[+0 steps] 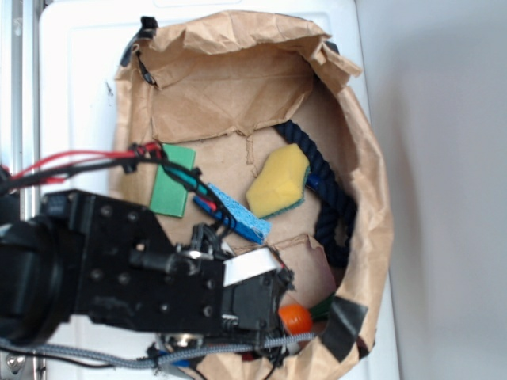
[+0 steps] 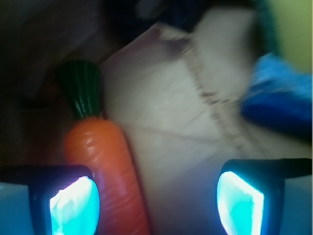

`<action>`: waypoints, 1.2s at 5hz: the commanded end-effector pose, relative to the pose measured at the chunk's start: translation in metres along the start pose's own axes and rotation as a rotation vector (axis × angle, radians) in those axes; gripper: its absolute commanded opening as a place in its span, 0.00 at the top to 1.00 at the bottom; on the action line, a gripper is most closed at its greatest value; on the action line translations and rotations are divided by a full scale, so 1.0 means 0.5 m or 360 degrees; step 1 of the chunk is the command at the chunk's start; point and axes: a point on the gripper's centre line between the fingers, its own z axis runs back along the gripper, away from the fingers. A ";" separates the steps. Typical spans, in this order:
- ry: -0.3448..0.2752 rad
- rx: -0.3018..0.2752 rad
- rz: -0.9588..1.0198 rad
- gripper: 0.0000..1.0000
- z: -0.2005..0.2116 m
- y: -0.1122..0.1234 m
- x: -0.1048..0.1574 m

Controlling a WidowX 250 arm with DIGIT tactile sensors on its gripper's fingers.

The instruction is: Grab the carrot.

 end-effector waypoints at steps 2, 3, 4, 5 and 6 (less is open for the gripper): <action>0.0022 -0.0047 0.0053 0.00 0.065 -0.018 0.048; -0.0051 0.0025 0.0042 0.00 0.047 -0.018 0.037; -0.0070 0.0136 0.0039 0.00 0.025 -0.013 0.030; -0.0168 0.0292 -0.0001 0.00 -0.031 0.004 0.013; -0.0203 0.0350 -0.0027 0.00 -0.055 0.014 0.007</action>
